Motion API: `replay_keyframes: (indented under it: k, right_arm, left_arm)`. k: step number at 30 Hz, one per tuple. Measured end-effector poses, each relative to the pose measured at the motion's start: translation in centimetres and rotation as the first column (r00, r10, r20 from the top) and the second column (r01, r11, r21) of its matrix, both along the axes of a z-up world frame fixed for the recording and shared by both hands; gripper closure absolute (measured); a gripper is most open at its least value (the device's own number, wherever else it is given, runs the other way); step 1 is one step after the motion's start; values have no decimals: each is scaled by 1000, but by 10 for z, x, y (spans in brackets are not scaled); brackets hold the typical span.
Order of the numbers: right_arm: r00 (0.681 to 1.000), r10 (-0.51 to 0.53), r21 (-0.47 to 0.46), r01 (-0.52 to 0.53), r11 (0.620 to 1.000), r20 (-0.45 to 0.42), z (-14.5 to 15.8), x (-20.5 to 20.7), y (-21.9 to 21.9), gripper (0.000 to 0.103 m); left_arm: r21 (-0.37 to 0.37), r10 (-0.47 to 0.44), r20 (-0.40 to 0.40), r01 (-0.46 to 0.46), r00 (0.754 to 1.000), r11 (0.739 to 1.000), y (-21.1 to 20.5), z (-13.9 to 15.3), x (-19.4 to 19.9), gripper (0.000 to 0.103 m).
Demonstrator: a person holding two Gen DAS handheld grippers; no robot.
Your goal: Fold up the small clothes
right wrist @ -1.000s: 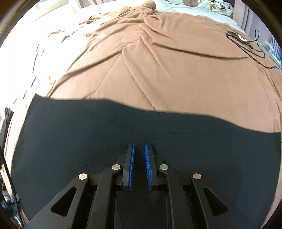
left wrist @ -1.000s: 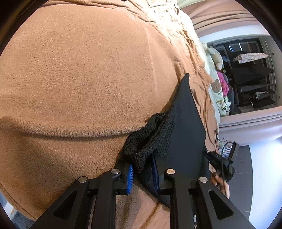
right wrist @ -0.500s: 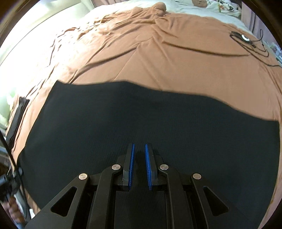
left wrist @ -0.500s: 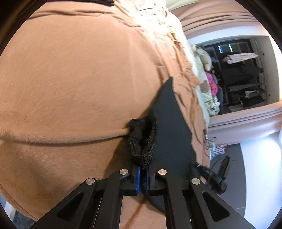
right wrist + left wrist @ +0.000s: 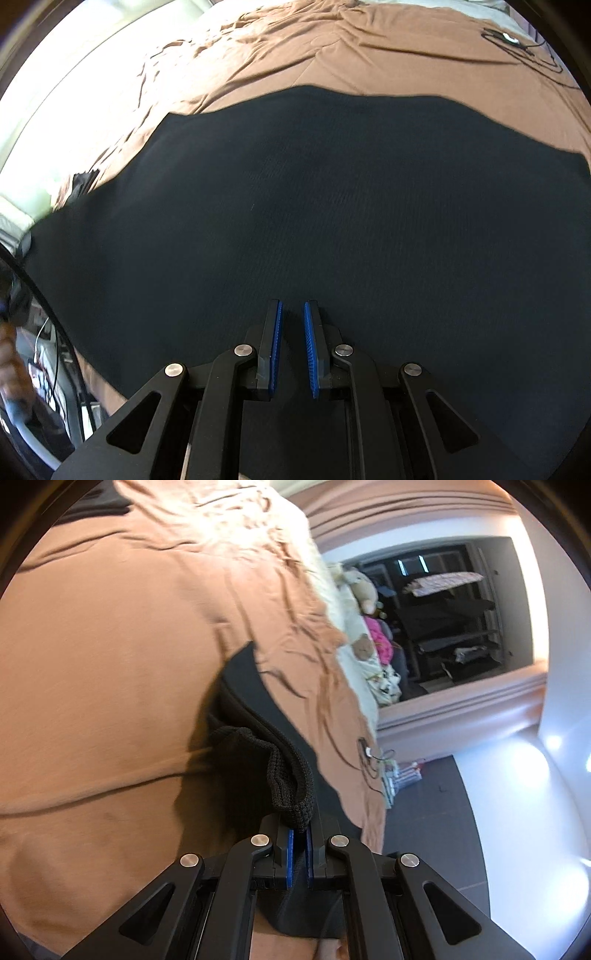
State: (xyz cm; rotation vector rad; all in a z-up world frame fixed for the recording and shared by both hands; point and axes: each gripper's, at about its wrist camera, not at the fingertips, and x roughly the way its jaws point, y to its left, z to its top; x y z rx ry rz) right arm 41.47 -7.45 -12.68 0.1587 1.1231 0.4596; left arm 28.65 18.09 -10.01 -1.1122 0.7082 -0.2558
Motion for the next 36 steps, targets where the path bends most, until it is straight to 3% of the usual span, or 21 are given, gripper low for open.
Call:
replay_keyframes:
  k: [14, 21, 29, 32, 34, 36]
  right_arm:
    - [1000, -12, 132, 9, 991, 22, -19, -65, -13, 94]
    - [1000, -26, 204, 23, 979, 9, -27, -74, -23, 94]
    - [997, -68, 251, 61, 966, 22, -15, -79, -58, 93]
    - [994, -103, 253, 90, 963, 40, -9, -87, -84, 76]
    - [990, -128, 268, 110, 957, 52, -6, -100, -94, 51]
    - [985, -160, 280, 134, 951, 72, -3, -107, -108, 48]
  left_arm:
    - [17, -140, 82, 139, 987, 990, -54, 50, 49, 99]
    - [39, -232, 104, 229, 967, 973, -98, 71, 70, 99]
    - [59, -330, 127, 325, 935, 944, -143, 92, 85, 99]
    - [66, -367, 129, 361, 921, 930, -164, 96, 91, 99]
    - [69, -389, 128, 384, 912, 921, -178, 97, 94, 99]
    - [67, -408, 125, 403, 904, 913, -191, 96, 97, 99]
